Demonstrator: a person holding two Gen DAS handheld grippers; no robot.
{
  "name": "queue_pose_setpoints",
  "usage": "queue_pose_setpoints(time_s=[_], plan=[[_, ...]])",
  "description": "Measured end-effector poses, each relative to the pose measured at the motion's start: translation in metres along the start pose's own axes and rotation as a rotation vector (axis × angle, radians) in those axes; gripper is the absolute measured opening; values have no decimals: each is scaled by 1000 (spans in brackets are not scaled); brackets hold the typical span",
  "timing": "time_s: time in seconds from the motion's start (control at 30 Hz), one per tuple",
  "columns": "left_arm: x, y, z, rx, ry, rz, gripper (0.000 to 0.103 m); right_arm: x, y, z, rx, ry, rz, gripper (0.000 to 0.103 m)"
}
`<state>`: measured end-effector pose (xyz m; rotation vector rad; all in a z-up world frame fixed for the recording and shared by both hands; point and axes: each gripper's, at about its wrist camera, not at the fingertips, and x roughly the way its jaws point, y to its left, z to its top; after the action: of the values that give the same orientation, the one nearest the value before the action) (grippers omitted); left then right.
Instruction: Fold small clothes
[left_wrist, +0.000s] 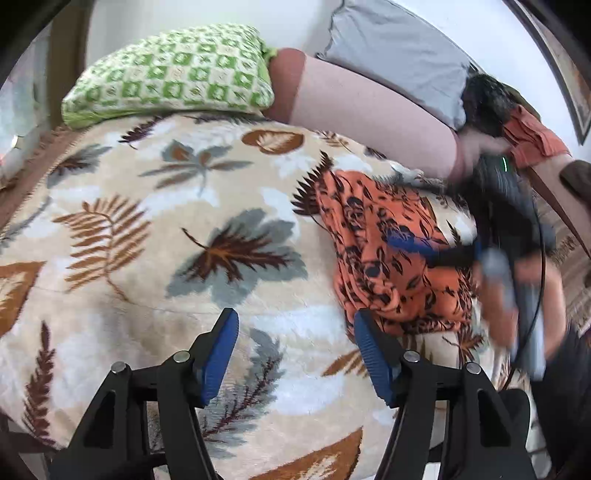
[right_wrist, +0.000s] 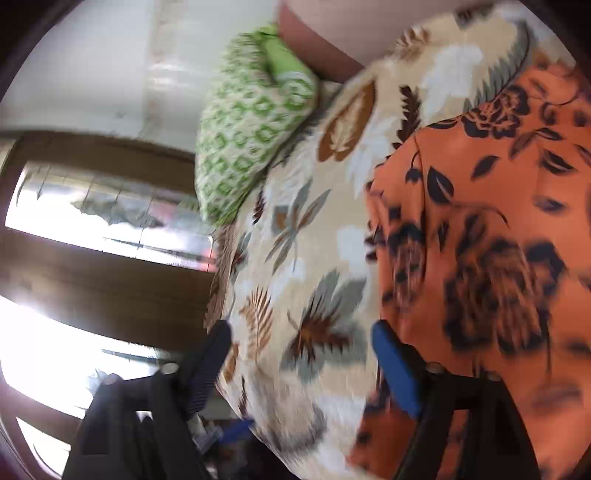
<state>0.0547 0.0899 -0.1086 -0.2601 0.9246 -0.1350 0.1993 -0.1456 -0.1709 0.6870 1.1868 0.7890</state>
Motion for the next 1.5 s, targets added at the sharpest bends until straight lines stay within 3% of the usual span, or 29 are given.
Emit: queue_pose_setpoints(time_s=[0.1,0.17,0.27,0.33,0.4,0.53,0.6,0.67,0.73,0.8,0.93,1.13,1.23,1.5], plan=[[-8,-5,2,-9,1,19,67,27,-36,-29,52,126,-120,90],[-19,-9,1,1,-15,38,69,16,-23,-33,22,68,-99,90],[-36,-15,0,12,-47,77,73,-9,-2,-43,-21,6,36,90],[-43,-18,1,7,-52,93,73,-9,-11,-52,-11,3,19,92],[-49,-21,2,2,-60,103,73,7,-36,-63,71,76,-31,92],[-62,-33,1,13,-99,139,85,-33,-15,-75,18,-42,33,91],[-66,-44,-1,35,-132,174,86,-69,18,-88,-137,-149,-84,91],[-64,-62,-5,65,-140,204,93,-99,47,-107,-266,-240,-230,91],[-58,-78,-12,94,-148,198,95,-113,67,-129,-353,-313,-405,99],[-48,-94,-20,111,-142,213,95,-126,69,-151,-377,-346,-567,102],[-34,-119,-25,125,-110,212,95,-152,62,-171,-373,-350,-771,102],[-36,-127,-21,91,-107,230,97,-187,63,-172,-331,-380,-813,102],[-35,-126,-18,92,-105,257,98,-179,62,-171,-348,-359,-813,102],[-34,-126,-9,114,-125,231,100,-164,71,-167,-371,-352,-806,102]])
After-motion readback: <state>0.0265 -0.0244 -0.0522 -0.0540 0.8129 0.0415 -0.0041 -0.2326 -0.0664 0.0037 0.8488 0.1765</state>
